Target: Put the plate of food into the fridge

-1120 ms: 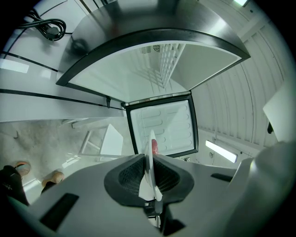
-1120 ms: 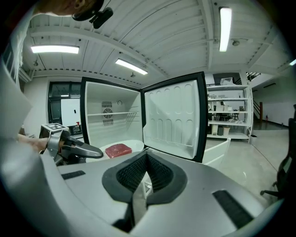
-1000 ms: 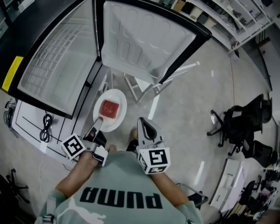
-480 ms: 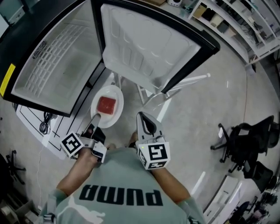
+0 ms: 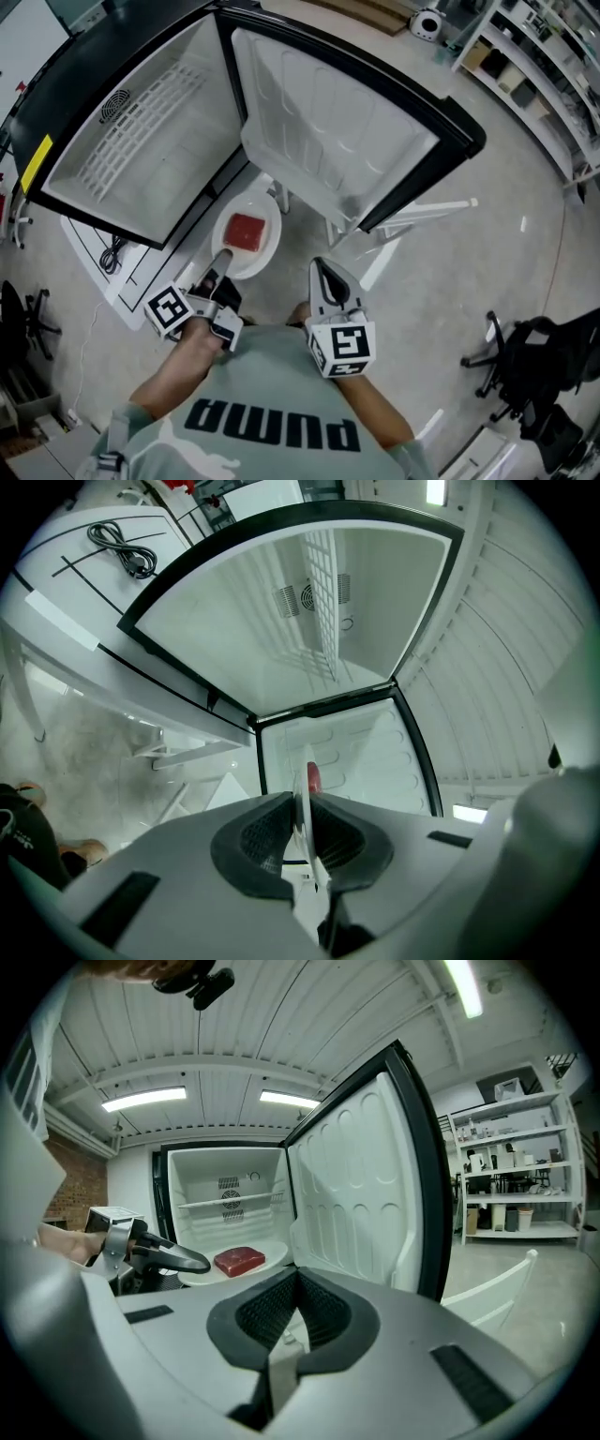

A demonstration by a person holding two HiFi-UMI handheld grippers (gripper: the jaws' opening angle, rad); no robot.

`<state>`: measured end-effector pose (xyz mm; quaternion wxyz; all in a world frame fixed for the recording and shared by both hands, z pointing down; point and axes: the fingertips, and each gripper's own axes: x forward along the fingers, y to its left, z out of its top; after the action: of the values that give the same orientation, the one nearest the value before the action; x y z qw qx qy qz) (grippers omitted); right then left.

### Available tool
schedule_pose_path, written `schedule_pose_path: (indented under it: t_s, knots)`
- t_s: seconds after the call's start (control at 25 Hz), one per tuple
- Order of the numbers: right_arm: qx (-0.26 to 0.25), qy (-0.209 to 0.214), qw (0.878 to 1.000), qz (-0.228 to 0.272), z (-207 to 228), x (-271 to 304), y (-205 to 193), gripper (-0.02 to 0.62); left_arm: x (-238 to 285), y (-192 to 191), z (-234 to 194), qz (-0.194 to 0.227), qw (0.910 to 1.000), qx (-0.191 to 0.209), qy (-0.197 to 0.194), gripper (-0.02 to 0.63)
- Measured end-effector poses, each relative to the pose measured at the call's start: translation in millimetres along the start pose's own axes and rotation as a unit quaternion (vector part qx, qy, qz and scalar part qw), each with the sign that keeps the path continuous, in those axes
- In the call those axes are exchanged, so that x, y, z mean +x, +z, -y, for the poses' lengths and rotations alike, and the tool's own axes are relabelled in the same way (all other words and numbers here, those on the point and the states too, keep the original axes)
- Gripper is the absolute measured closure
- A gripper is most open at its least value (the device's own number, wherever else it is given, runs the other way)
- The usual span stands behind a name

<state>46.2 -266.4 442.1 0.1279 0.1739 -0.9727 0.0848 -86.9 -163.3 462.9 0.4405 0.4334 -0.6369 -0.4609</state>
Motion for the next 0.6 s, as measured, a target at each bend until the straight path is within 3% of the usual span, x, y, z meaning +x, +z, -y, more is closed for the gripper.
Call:
schedule_pose_path:
  t_s: [0.28,0.6]
  knots:
    - [-0.016,0.033,0.999,0.003,15,4,4,0.592,4,-8,-1,0.040,0.9991,-0.010,0.008,0.569]
    - [-0.040,0.074,0.996,-0.017,5,37,6,0.591,3,25,-6,0.092,0.9956,-0.016,0.013,0.569]
